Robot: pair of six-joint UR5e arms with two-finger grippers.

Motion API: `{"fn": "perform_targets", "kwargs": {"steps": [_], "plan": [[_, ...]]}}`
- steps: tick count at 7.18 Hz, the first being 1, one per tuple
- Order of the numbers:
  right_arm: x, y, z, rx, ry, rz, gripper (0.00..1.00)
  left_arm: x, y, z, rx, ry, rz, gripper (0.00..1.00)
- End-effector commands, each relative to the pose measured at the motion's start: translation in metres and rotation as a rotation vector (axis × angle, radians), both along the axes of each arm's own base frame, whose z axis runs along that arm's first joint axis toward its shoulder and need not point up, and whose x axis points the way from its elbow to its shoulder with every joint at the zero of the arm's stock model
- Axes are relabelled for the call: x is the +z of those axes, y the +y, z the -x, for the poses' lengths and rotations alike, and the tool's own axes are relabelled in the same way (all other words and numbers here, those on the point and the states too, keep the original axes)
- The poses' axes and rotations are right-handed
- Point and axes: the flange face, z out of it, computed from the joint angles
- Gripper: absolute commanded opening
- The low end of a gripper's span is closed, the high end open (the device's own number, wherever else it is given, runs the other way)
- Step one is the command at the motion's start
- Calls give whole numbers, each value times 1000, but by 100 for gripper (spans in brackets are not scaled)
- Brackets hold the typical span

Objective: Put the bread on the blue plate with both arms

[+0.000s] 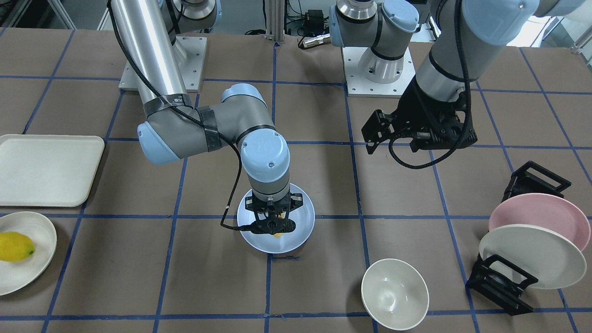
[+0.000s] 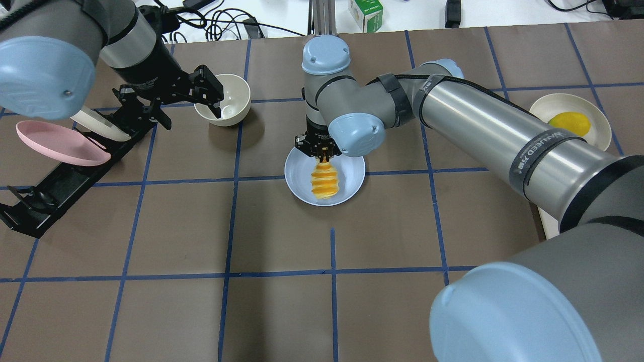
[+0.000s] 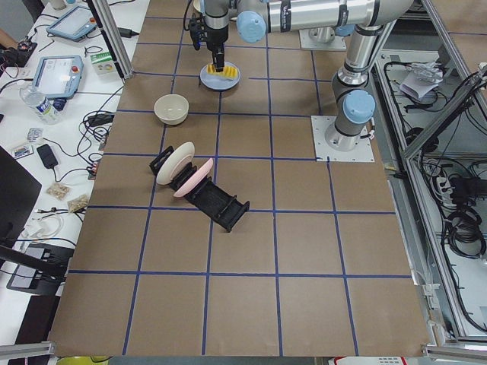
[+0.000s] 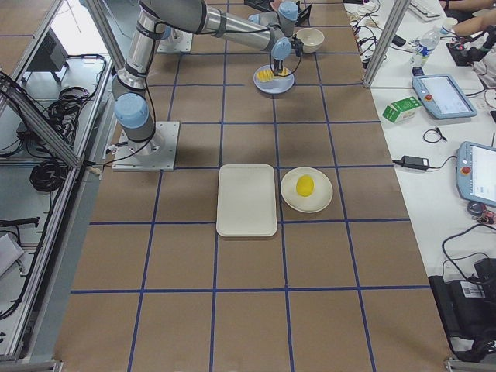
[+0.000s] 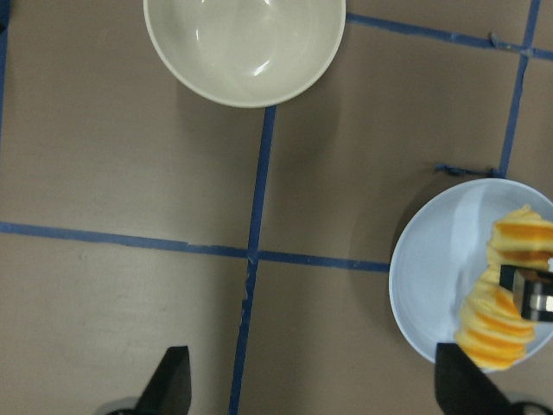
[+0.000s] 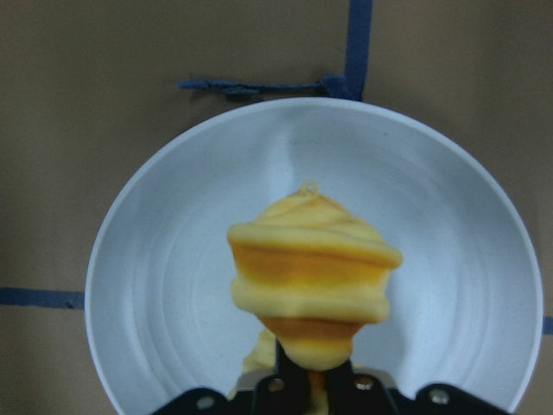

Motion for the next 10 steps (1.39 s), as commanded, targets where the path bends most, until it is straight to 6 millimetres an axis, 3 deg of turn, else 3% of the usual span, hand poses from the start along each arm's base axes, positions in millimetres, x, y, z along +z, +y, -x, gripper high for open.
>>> {"fn": "perform_targets", "kwargs": {"steps": [1,3,6,8,9,10], "plan": [[-4,2,1,3,2,-8,70,30,20,-4,-27,-55,42,100],[-11,3,0,6,6,-17,80,25,39,-4,-28,-46,-96,100],[8,1,0,5,-5,10,85,31,31,-3,-33,-63,-44,100],[69,1,23,-23,-9,74,100,39,28,8,-96,-65,-5,100],[89,-4,54,-70,-10,52,100,41,28,8,-97,-65,3,100],[129,-3,88,-116,-17,62,100,41,29,8,-97,-65,4,100]]}}
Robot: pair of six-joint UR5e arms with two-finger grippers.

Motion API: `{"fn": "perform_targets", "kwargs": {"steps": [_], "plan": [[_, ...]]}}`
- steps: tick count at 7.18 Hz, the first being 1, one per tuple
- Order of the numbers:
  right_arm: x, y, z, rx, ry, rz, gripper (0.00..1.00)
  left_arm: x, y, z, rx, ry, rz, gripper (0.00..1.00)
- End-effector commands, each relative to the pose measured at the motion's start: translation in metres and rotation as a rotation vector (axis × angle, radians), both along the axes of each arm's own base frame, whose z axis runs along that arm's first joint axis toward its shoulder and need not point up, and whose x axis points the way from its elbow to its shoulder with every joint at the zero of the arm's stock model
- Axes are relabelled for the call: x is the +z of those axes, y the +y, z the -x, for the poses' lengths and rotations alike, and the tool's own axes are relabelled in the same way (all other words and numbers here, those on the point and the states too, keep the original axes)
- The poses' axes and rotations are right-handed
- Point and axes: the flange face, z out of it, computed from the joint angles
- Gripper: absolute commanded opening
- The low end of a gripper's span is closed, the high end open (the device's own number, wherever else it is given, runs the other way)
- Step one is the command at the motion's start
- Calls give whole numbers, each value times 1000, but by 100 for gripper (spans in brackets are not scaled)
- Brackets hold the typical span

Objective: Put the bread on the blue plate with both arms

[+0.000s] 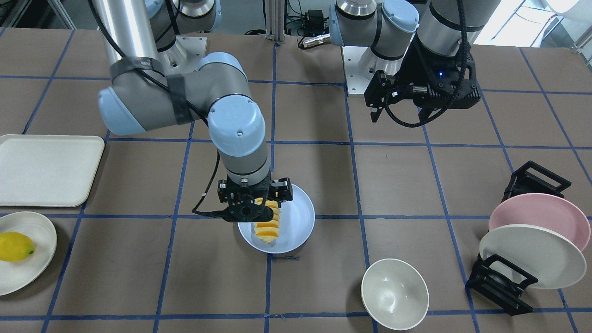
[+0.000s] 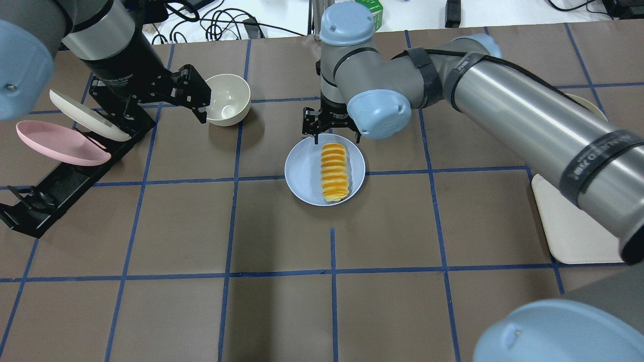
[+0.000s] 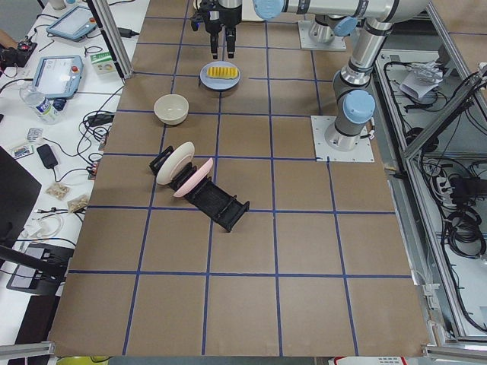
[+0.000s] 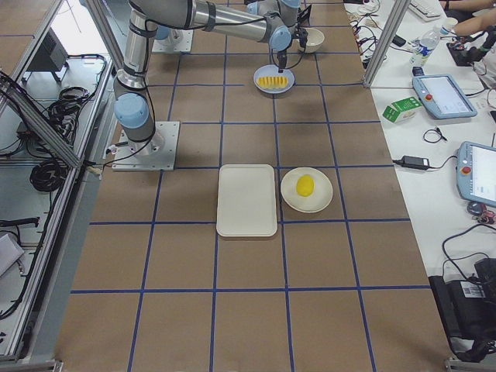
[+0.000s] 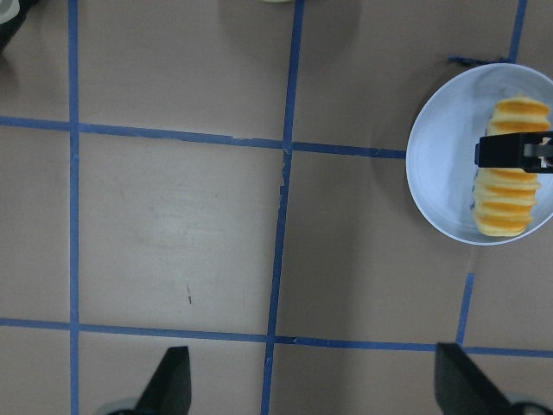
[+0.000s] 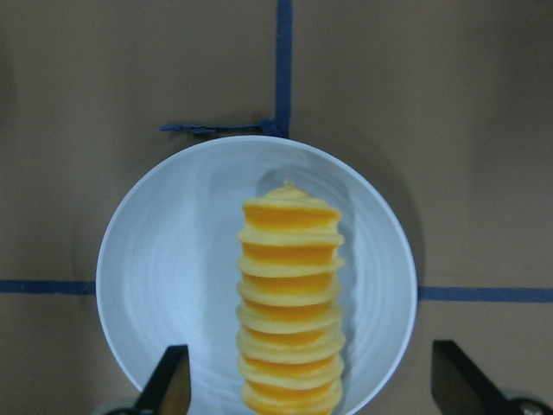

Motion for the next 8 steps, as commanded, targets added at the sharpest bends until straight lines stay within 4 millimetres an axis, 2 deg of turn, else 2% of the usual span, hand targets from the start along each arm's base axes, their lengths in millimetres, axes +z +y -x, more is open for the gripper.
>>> {"fn": "perform_targets", "kwargs": {"steps": [1,3,4,5,6,7,8], "plan": [[84,11,62,24,-11,55,100,1,0,1,-5,1,5,100],[127,31,127,-21,1,15,100,1,0,1,-20,0,7,100],[159,48,152,-63,14,31,100,1,0,1,-22,1,7,100],[177,65,168,-103,17,9,100,1,-1,1,-22,1,6,100],[178,72,177,-111,20,-18,100,1,-1,1,-23,1,6,100],[183,78,177,-94,16,-13,100,1,-1,1,-26,1,6,100],[182,77,180,-32,22,-11,100,1,-1,1,-28,1,6,100]]}}
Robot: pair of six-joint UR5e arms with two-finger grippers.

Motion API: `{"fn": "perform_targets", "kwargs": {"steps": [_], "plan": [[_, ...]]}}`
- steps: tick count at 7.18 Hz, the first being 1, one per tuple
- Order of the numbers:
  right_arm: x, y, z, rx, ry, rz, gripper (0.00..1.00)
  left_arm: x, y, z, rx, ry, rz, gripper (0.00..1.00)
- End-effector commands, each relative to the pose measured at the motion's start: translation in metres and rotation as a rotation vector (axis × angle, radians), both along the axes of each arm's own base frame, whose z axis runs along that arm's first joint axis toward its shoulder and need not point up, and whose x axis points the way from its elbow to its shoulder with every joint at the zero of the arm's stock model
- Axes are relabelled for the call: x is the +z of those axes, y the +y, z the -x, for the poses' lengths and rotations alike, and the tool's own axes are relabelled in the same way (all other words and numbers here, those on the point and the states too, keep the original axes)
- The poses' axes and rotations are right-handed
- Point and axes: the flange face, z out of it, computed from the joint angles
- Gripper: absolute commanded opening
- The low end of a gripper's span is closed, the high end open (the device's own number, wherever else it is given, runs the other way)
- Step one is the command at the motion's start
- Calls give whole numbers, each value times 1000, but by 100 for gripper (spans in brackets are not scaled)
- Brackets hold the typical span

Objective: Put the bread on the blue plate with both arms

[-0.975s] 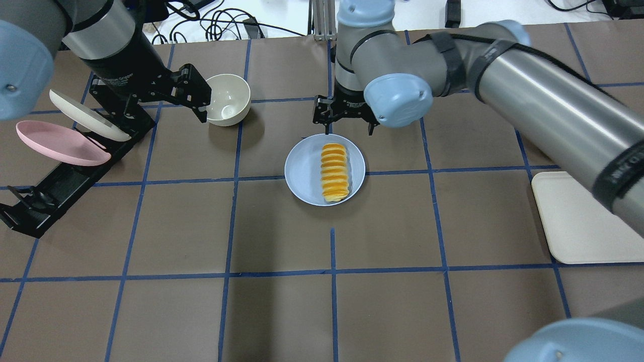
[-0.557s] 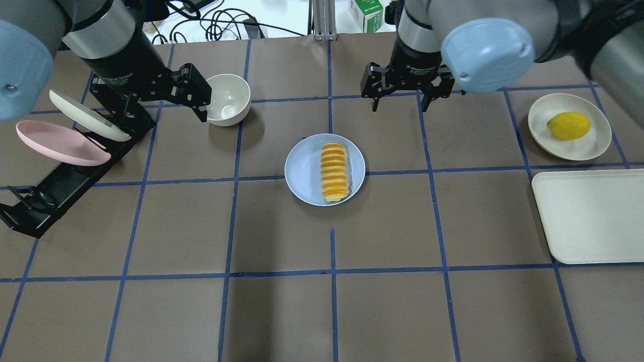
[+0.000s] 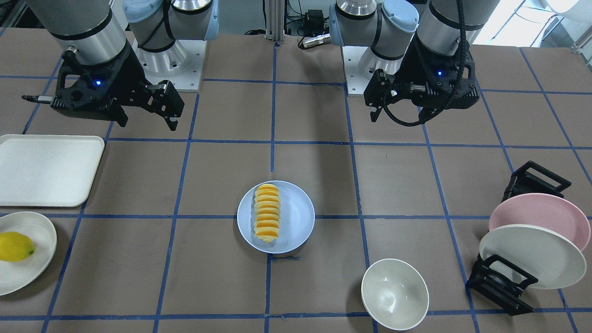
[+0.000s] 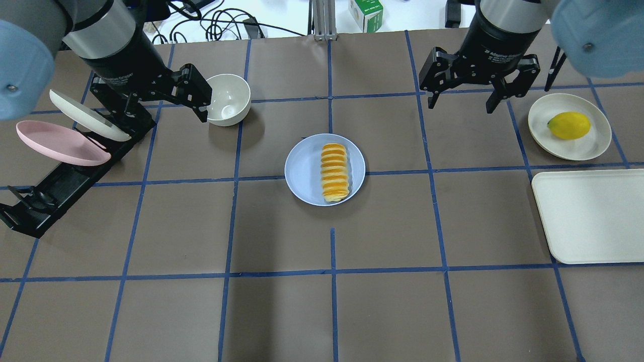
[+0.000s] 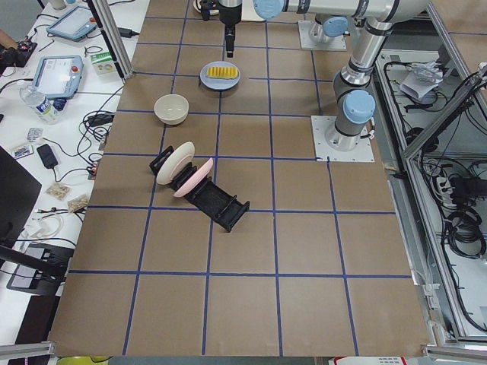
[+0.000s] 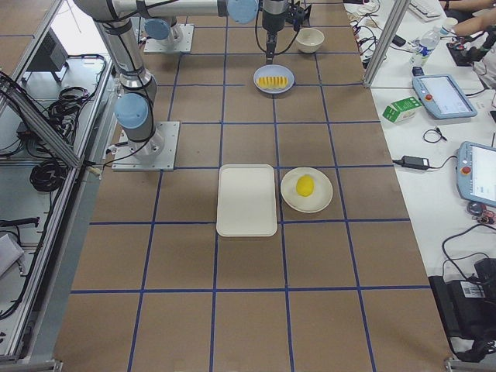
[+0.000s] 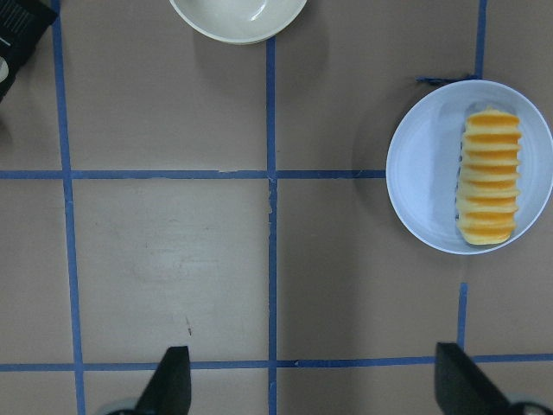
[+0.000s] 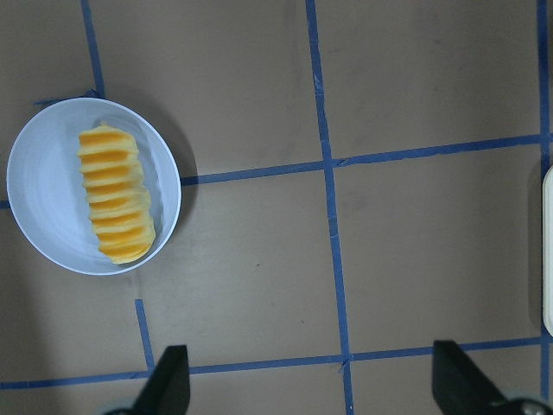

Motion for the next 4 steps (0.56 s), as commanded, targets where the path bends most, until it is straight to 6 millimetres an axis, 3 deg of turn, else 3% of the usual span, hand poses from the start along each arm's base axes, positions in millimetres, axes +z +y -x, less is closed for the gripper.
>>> {"fn": "perform_targets", "kwargs": {"steps": [1,2,4], "plan": [[-1,2,14,34,35,-7,100,0,0,0,-2,0,0,100],[-15,3,28,19,94,-36,100,0,0,0,-2,0,0,100],[-12,12,23,20,77,-19,100,0,0,0,-2,0,0,100]]}}
